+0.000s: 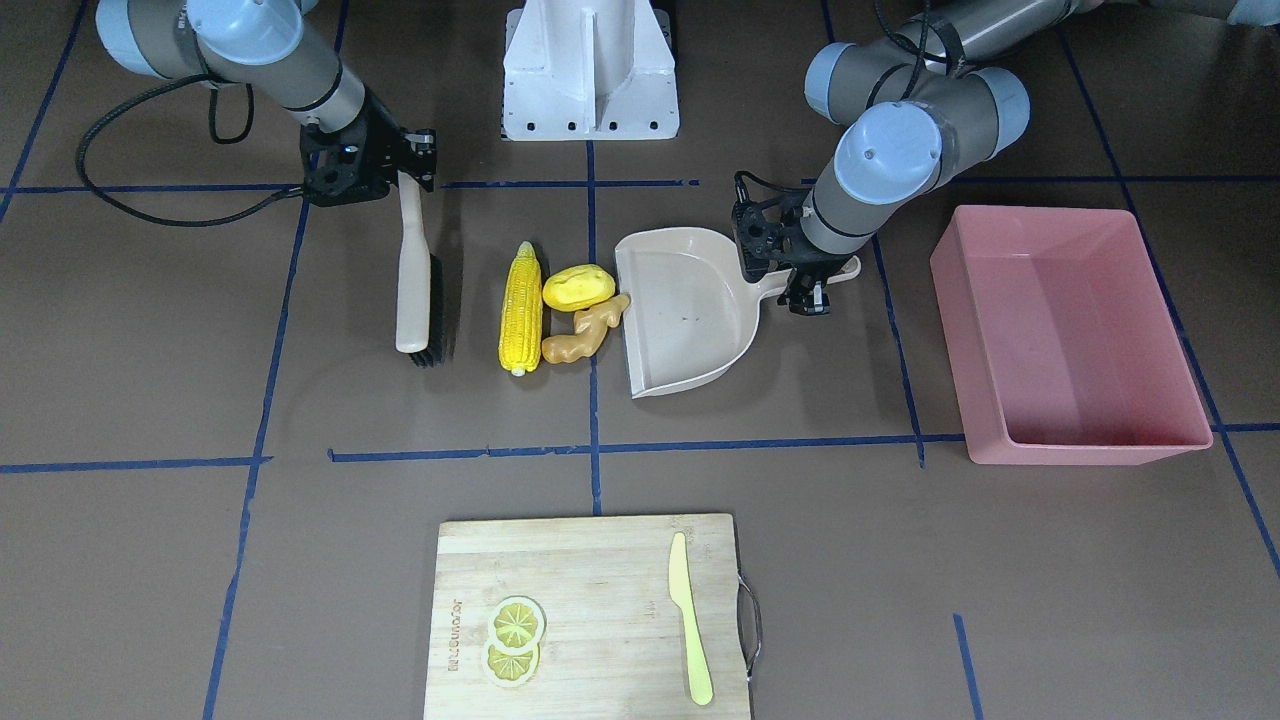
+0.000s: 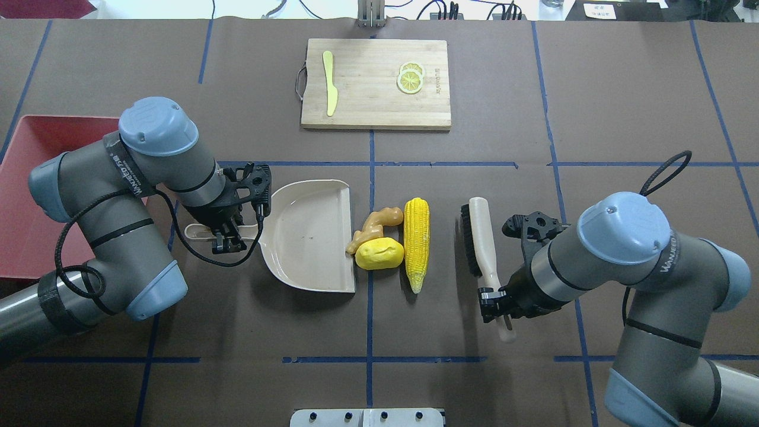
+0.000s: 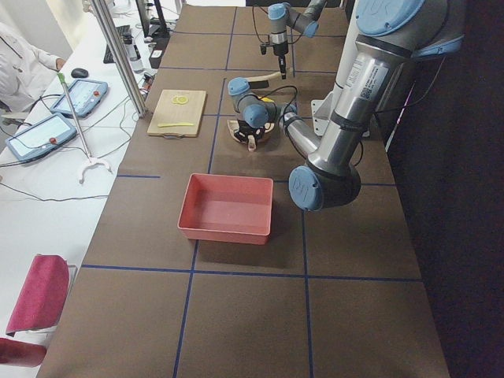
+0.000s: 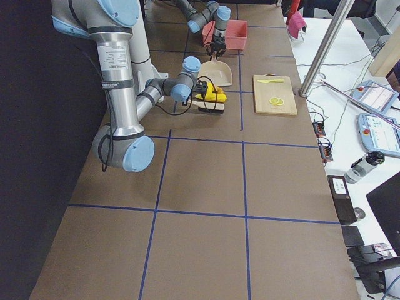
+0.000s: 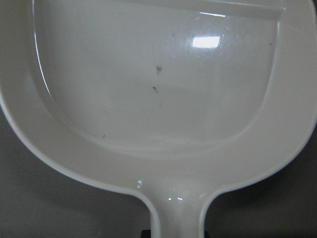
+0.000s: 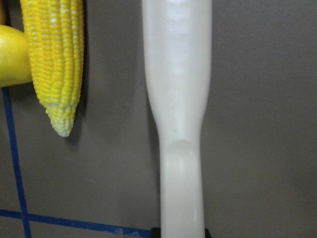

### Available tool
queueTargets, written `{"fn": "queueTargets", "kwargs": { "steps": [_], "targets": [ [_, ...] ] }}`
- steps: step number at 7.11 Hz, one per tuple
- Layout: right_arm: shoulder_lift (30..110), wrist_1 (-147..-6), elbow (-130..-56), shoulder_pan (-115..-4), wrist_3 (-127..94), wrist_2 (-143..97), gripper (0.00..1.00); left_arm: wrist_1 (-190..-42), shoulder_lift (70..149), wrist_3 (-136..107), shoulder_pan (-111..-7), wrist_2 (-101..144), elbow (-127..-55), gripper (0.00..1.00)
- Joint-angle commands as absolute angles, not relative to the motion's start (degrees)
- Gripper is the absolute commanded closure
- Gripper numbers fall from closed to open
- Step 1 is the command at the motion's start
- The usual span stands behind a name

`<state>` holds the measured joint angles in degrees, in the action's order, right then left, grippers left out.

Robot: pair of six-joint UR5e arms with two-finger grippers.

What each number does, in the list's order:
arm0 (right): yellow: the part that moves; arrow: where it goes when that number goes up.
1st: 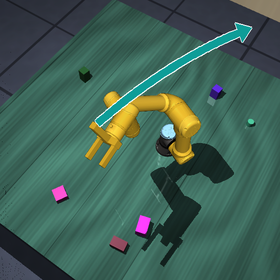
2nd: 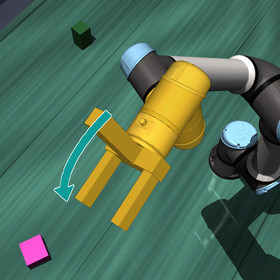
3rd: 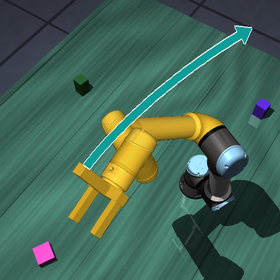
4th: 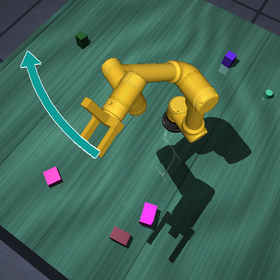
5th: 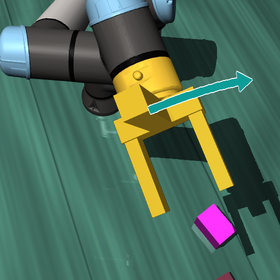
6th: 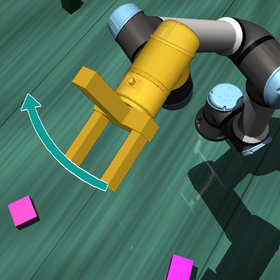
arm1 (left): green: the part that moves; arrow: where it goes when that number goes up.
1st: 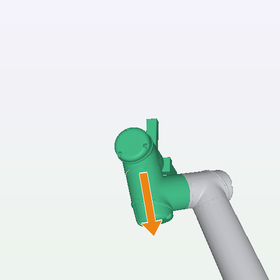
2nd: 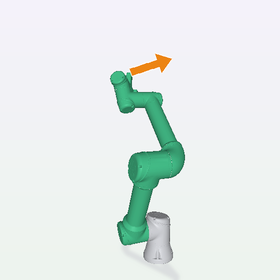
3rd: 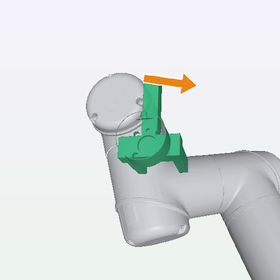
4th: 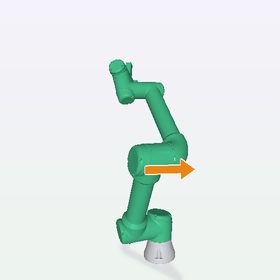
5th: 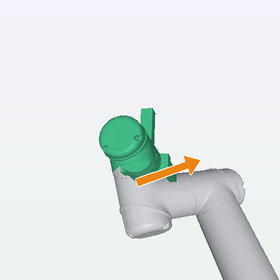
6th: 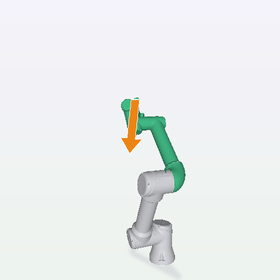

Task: Sweep and dump trash into bin
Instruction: 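Carry the brush with the right gripper toward the corn and potato, then sweep the food into the dustpan with the right gripper while the left holds it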

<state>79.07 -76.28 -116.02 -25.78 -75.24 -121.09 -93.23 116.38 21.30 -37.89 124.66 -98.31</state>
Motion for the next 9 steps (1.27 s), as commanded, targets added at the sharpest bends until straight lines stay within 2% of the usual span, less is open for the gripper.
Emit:
{"fn": "queueTargets", "kwargs": {
  "steps": [1, 6, 9],
  "targets": [
    [77.43, -78.05, -115.75, -23.47, -76.29, -119.01, 1.0, -93.34, 117.68, 18.2, -36.66, 124.8, -97.56, 1.0],
    [73.84, -80.86, -114.09, -22.15, -76.29, -118.21, 1.0, -93.51, 120.22, 12.6, -33.07, 124.19, -97.12, 1.0],
    [69.09, -80.6, -109.96, -22.15, -76.2, -118.04, 1.0, -93.87, 126.81, 7.31, -31.03, 124.01, -91.51, 1.0]
  ]
}}
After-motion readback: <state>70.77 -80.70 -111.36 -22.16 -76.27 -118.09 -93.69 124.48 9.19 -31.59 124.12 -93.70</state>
